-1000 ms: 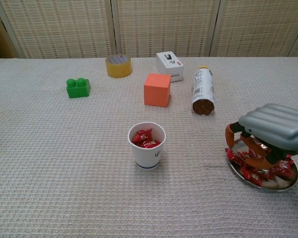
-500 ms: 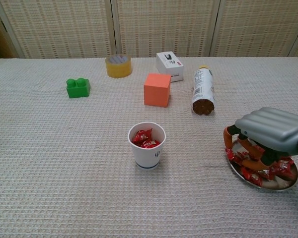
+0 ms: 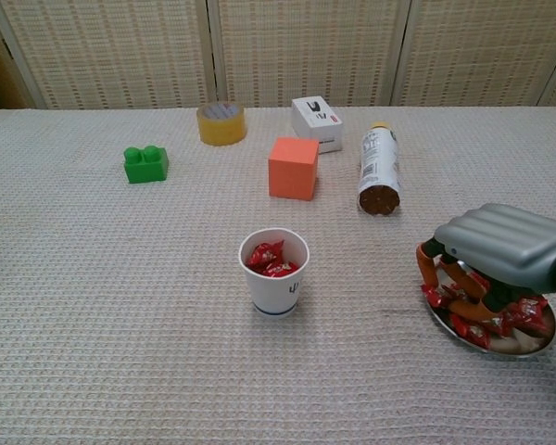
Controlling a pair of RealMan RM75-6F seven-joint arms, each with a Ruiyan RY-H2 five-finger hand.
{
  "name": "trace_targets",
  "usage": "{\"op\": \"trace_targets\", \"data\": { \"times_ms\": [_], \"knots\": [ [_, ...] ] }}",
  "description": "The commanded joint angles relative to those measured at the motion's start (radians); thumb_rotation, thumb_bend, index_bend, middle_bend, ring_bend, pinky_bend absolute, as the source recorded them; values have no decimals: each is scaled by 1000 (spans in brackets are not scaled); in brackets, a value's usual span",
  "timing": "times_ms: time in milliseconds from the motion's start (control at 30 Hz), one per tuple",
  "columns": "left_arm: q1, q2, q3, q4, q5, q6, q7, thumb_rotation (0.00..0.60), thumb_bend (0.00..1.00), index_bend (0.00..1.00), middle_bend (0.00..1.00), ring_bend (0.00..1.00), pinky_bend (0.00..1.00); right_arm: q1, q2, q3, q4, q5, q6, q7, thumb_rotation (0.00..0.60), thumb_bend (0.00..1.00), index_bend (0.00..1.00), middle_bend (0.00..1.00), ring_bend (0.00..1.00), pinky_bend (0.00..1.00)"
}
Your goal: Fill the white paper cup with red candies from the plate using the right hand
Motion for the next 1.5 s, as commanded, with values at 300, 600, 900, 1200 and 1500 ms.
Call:
{"op": "trace_targets", "data": {
  "times_ms": [300,600,900,1200,1500],
  "knots": [
    [0,0,0,-2,-1,0,2,600,497,0,0,53,155,-6,-11,3,17,-12,-1,-3,600,244,551,734,729,1000],
    [0,-2,0,-1,1,0,3,600,498,0,0,53,155,-12,59,39,-85,-45,35,41,600,311,581,734,731,1000],
    [-2,-2,-1,-1,1,-1,1,600,500,0,0,53,156,48,105,126,-278,-31,22,11,600,311,581,733,731,1000],
    [1,3,-3,1,-1,6,-9,600,500,0,0,54,156,149,-62,184,-259,47,-1,-107,600,311,580,734,731,1000],
    [4,8,-4,3,-2,12,-22,600,499,0,0,54,156,196,-166,192,-186,103,-12,-135,600,310,569,733,731,1000]
  ]
}}
